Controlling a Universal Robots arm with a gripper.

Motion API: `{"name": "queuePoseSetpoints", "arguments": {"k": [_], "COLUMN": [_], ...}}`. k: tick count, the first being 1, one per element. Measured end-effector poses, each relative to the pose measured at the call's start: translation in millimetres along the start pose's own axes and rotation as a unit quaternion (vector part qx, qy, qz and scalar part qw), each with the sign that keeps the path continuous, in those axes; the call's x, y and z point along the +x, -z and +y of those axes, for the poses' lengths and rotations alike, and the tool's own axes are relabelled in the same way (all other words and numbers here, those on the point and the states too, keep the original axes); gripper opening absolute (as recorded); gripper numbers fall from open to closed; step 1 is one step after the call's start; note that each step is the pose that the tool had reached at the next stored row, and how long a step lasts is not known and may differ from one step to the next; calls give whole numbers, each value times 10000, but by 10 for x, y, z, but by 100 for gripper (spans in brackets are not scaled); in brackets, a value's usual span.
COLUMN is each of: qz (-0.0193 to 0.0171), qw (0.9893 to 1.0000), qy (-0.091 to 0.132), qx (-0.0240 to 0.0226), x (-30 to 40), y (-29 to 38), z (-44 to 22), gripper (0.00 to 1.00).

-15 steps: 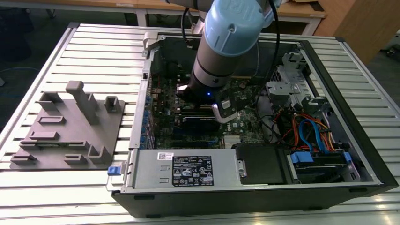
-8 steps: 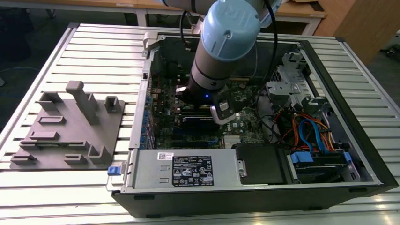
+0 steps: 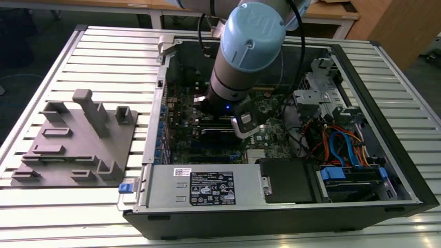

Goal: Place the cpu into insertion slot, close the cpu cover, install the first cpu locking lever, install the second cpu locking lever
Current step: 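Install the second cpu locking lever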

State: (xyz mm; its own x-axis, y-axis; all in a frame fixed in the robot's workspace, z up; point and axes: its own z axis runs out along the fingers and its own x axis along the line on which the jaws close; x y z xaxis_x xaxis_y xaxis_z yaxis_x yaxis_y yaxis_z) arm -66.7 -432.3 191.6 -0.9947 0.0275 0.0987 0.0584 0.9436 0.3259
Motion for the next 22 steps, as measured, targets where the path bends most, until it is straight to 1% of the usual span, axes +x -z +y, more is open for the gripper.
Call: {"name": "queuePoseSetpoints", "arguments": {"k": [2, 5, 8, 12, 13, 17, 22], "qz": [-4, -8, -18, -33, -36, -41, -46], "qw": [10000, 10000, 10000, 9999, 9999, 9999, 9999], "qy": [2, 8, 15, 25, 28, 30, 30], "qx": [-13, -55, -86, -141, -149, -151, -153], "x": [7, 31, 52, 64, 66, 77, 94], "y": [-7, -15, -30, -56, -61, -68, -91], "z": [-3, -6, -12, -21, -22, -15, 33], "gripper": [10, 10, 10, 10, 10, 10, 10]}}
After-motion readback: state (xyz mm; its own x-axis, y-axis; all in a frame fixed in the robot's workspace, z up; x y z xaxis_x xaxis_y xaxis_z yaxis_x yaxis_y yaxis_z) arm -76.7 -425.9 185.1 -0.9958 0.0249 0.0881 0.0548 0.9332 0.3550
